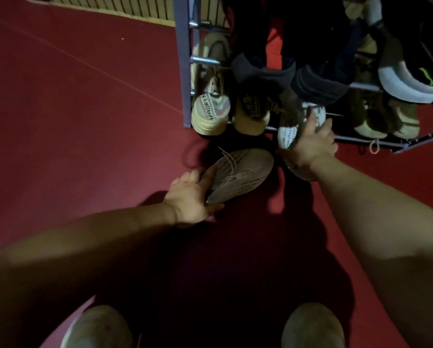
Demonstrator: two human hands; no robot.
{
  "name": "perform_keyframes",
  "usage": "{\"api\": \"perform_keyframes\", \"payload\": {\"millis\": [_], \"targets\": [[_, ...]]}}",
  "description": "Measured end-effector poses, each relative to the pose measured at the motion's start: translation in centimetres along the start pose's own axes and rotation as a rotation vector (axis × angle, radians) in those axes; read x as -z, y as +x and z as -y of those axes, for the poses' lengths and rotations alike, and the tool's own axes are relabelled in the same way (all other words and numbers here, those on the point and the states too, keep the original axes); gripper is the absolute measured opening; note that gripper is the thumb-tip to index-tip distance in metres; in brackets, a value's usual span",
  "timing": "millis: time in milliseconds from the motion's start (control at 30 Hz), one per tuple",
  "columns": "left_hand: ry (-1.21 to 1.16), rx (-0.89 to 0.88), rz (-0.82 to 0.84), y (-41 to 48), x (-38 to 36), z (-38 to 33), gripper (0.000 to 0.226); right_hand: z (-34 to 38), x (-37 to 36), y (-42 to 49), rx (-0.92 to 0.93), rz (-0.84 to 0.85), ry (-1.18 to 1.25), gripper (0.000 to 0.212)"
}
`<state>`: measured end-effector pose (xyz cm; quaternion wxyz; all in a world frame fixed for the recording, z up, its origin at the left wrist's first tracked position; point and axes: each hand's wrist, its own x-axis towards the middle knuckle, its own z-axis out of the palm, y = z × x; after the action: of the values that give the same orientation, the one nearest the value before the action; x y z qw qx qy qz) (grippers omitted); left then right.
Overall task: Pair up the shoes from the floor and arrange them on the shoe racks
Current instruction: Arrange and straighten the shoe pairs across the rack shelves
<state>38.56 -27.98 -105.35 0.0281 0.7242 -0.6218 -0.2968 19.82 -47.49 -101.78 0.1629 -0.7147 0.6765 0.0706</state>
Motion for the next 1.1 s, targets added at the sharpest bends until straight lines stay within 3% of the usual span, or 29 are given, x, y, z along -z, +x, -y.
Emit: {"api": "perform_keyframes", "payload": {"millis": [133,467,700,800,867,1000,1100], "targets": [[-0.008,-0.009,-0.018,0.1,-0.4,0.2,0.091,0.2,-0.3,0.4,-0.016,0.056,-0.011,0.117],[0.067,-0.027,-0.002,0.0,-0.1,0.1,0.092,-6.3,1.0,-2.8,0.219,0.107,-0.155,0.119],[0.082,-0.037,-0.011,0.0,-0.4,0.3,0.101,-13.4,-0.8,-7.0,0.255,0.221,-0.403,0.091],[0.069,-0.044,-0.007,-0.1,-0.3,0.3,0.101,-11.6,-0.9,-6.7,0.244,0.048,-0.190,0.103],[0.062,-0.040,-0.003,-0.2,-0.2,0.3,0.101,-8.9,-0.7,-5.0,0.197,0.027,-0.037,0.113],[0.078,-0.006,0.033,-0.4,-0.2,0.2,0.106,-4.2,-1.4,-2.4,0.060,0.179,-0.078,0.120],[0.076,0.030,0.039,-0.5,-0.3,0.3,0.104,-3.1,-1.7,-1.8,0.018,0.138,-0.132,0.107]]}}
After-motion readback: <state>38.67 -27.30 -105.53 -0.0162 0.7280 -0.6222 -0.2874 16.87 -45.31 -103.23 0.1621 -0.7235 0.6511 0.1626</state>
